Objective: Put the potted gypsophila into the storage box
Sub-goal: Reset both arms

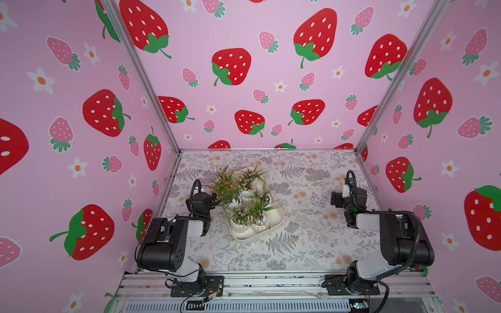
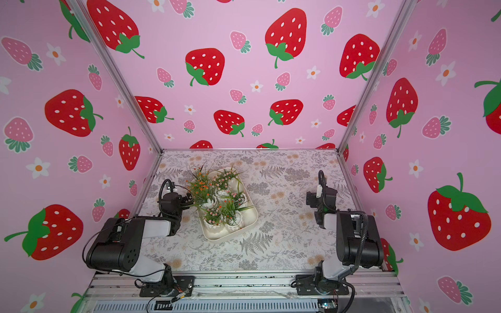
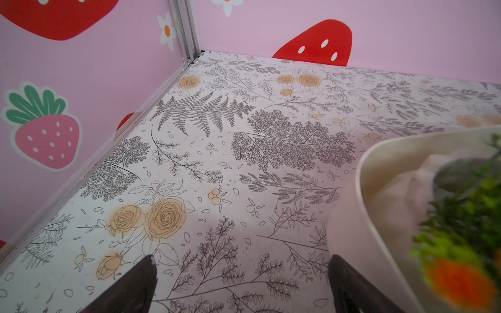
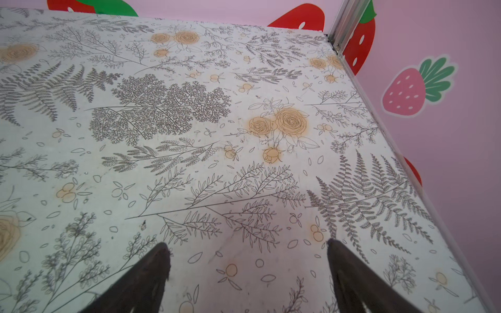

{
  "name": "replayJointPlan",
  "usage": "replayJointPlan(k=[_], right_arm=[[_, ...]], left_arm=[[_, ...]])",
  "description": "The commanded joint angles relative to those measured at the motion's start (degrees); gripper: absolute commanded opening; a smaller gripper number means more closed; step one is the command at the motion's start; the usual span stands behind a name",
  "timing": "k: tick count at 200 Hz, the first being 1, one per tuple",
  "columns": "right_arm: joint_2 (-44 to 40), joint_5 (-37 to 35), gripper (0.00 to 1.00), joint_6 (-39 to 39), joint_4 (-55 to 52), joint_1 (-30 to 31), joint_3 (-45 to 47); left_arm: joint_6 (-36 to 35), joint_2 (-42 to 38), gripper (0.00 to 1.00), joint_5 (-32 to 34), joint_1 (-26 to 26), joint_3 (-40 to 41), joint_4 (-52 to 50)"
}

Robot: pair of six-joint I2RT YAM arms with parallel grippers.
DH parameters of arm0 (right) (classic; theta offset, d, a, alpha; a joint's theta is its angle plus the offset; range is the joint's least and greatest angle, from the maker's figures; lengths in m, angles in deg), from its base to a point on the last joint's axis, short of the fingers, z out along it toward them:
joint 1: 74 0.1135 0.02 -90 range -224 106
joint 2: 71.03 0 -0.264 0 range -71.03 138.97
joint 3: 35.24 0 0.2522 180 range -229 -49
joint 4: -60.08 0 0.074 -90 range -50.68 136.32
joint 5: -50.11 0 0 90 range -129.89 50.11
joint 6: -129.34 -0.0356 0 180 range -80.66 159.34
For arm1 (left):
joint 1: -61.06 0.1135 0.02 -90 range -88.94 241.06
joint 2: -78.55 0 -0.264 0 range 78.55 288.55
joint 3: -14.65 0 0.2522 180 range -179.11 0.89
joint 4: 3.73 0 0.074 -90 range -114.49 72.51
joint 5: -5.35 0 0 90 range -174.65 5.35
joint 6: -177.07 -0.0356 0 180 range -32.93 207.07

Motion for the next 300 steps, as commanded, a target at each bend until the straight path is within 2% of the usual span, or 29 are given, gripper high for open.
replayJointPlan(k=[1, 38, 300], right_arm=[[0.26, 0.13, 0.99, 1.35, 2.87, 0.47, -0.05], [0.9, -2.02, 0.99, 1.53, 6.33, 1.17, 1.44], [0.71, -2.22, 0.99, 1.63, 5.8, 1.35, 1.45]], left_arm=[[-0.64, -0.02, 0.99, 0.03, -0.17, -1.54, 1.28], [-0.66, -0.01, 0.99, 0.04, -0.16, -1.54, 1.39], [-0.65, -0.01, 0.99, 0.01, -0.24, -1.54, 1.32]])
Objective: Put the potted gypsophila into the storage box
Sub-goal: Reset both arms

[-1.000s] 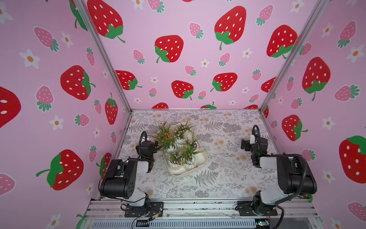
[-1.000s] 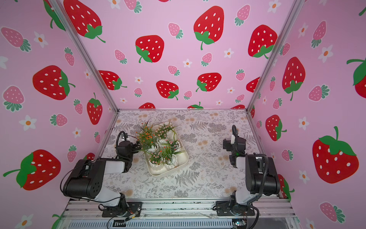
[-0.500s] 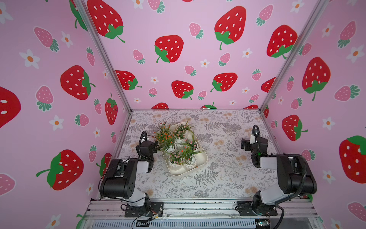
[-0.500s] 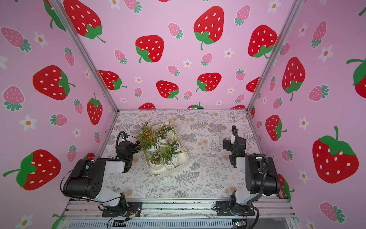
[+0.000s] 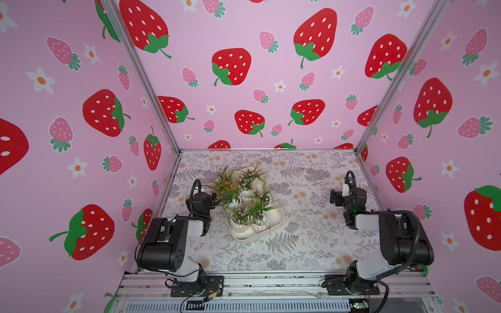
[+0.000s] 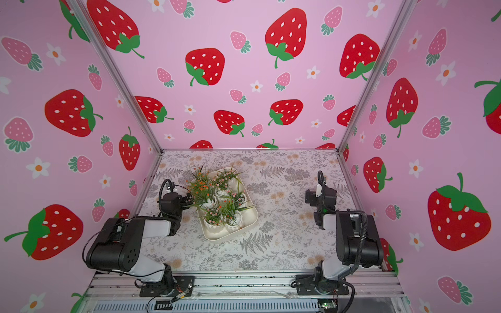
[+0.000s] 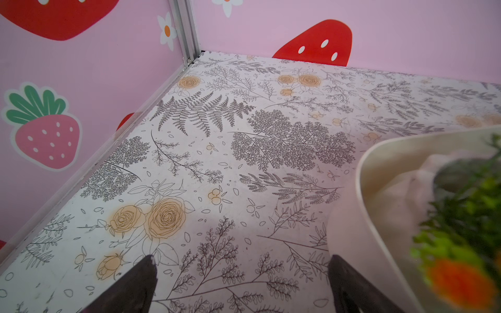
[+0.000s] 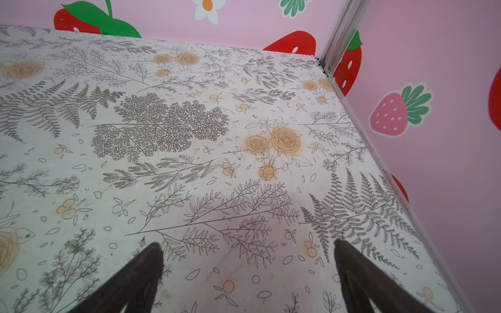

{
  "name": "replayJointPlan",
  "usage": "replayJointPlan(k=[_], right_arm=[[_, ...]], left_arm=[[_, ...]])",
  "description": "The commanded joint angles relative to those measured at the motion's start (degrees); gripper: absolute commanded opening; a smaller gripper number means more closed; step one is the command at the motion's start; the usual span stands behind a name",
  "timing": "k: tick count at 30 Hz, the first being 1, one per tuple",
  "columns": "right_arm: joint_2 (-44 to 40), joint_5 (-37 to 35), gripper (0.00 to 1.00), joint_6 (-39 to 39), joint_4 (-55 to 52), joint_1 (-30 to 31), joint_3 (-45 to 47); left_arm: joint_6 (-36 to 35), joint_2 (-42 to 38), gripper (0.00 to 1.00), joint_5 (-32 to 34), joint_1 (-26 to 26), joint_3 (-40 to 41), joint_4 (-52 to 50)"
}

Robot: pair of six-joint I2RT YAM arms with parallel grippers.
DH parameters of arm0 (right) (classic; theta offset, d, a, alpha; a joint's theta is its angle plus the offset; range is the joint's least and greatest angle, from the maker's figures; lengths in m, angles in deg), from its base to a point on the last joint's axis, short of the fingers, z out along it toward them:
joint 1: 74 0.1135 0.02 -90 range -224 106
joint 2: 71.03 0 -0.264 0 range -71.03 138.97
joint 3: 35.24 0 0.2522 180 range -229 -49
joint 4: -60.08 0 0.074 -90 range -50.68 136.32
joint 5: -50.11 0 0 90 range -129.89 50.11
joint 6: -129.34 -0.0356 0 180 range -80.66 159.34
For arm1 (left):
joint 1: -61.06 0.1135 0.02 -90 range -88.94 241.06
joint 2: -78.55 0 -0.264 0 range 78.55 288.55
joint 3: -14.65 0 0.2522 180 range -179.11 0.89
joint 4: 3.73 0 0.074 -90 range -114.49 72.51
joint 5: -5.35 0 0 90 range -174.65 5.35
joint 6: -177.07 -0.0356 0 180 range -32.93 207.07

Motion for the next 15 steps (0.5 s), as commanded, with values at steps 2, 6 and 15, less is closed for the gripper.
replayJointPlan(k=[2, 6, 15], right_arm=[[0.51, -0.53, 0.99, 0.58, 1.47, 0.37, 0.62], [0.51, -0.53, 0.99, 0.57, 1.48, 0.35, 0.62], [0.44, -0.53, 0.99, 0.57, 1.54, 0.38, 0.64]], left_arm=[[-0.66, -0.03, 0.99, 0.01, -0.19, -1.56, 1.33], [-0.66, -0.01, 0.99, 0.04, -0.17, -1.58, 1.32], [-0.65, -0.06, 0.99, 0.08, -0.23, -1.56, 1.35]])
